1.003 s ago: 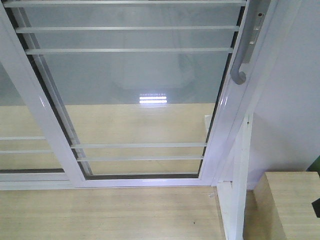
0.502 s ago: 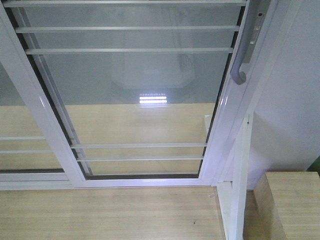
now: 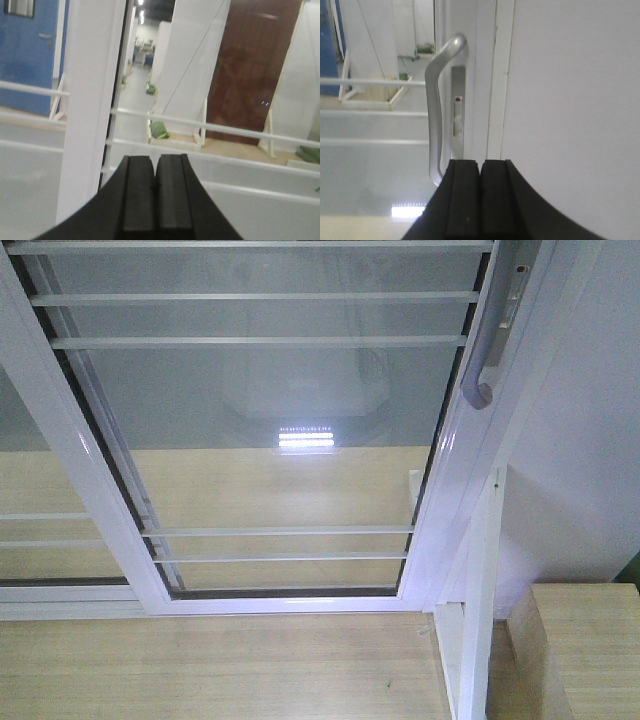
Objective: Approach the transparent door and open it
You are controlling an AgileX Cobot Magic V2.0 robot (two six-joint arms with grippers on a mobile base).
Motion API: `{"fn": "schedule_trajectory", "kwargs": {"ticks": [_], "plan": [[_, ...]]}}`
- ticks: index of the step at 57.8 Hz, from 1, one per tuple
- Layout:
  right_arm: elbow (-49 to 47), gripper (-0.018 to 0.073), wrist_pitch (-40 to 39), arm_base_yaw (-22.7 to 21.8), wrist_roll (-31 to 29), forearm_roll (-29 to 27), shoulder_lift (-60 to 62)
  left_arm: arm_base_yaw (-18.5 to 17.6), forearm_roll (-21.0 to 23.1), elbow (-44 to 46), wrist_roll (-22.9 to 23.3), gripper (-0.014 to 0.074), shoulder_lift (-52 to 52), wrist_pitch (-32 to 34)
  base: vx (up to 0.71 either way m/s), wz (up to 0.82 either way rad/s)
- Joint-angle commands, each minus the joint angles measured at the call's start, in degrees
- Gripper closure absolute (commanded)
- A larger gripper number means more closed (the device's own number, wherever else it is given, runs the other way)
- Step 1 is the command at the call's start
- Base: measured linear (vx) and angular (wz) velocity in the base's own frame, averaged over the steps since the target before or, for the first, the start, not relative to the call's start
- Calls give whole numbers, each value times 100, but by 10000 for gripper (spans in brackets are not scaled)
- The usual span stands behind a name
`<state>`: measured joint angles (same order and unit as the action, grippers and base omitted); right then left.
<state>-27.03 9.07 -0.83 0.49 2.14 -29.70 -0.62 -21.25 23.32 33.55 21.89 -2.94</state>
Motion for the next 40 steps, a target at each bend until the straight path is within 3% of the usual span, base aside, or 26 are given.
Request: {"fn": "schedule_trajectory", "kwargs": {"ticks": [1, 14, 24, 32, 40], "plan": [[-184, 564, -450, 18, -49, 8, -440, 2, 11, 194, 17, 603, 339, 294, 0, 0], [-184, 538, -704, 18, 230, -387, -997, 2, 11, 194, -3, 603, 601, 294, 0, 0], [-184, 464, -907, 12, 167, -214, -1009, 2, 11, 194, -7, 590, 695, 74, 0, 0], [-184, 344, -907, 12, 167, 232, -1009, 2, -285, 194, -81, 532, 844, -461, 0, 0], [-184, 176, -907, 12, 195, 326, -1094, 2, -441, 194, -333, 412, 996, -818, 0, 0]]}}
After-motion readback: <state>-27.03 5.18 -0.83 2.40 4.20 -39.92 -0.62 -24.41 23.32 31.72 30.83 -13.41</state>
